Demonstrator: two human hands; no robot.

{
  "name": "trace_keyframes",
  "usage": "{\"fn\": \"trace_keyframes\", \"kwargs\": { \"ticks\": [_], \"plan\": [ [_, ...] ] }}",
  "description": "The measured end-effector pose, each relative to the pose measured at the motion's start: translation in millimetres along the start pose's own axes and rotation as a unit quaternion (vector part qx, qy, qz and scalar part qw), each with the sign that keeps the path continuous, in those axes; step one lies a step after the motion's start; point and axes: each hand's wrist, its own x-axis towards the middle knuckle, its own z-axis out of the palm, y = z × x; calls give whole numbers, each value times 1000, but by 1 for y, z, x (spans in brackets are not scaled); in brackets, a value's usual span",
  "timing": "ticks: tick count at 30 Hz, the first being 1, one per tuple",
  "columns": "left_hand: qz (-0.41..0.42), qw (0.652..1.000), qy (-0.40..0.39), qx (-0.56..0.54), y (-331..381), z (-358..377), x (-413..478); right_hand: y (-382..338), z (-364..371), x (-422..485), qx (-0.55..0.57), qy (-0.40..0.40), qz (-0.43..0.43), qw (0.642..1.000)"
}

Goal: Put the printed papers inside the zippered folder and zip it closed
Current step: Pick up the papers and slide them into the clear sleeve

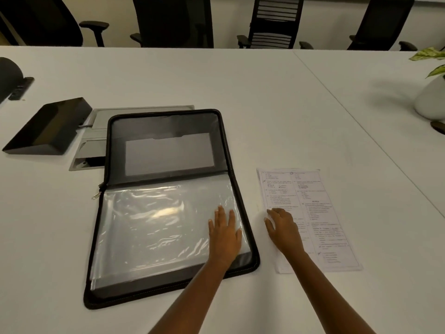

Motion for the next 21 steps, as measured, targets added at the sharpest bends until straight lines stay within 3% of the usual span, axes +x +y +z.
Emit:
{"fn": "trace_keyframes", "kwargs": {
  "ticks": [5,9,16,21],
  "plan": [
    [72,995,-19,-64,42,17,-13,31,-9,-18,-31,35,49,998],
    [69,990,-57,-110,71,27,-19,47,-15,-30,-17,39,89,995],
    [-57,965,-52,-251,104,27,-10,62,-19,-34,-14,0,101,995],
    [-182,910,-41,-371,116,24,2,64,-18,-32,-9,-1,98,995]
  ]
}}
